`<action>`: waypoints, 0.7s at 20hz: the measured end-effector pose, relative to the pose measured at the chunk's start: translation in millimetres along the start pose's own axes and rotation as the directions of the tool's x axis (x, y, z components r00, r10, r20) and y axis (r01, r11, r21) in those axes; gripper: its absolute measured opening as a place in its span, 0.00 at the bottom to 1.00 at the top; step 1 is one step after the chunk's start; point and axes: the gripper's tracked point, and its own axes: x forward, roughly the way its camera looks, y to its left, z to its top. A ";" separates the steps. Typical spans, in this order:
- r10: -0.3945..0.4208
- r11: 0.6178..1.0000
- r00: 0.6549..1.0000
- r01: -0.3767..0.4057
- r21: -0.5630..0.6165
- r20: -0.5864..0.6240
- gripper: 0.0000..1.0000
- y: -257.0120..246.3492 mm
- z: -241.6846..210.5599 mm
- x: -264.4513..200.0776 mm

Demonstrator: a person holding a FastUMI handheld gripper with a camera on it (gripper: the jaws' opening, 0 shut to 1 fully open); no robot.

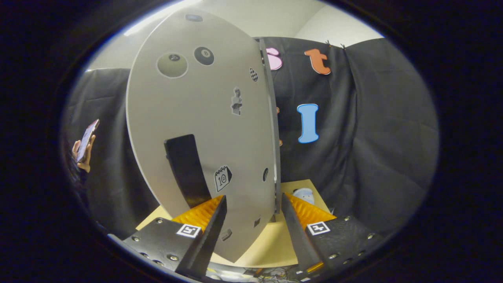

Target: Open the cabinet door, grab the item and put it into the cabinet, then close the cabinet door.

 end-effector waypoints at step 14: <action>0.147 0.989 0.989 -0.147 -0.024 -0.015 0.83 51.7 0.0 44.0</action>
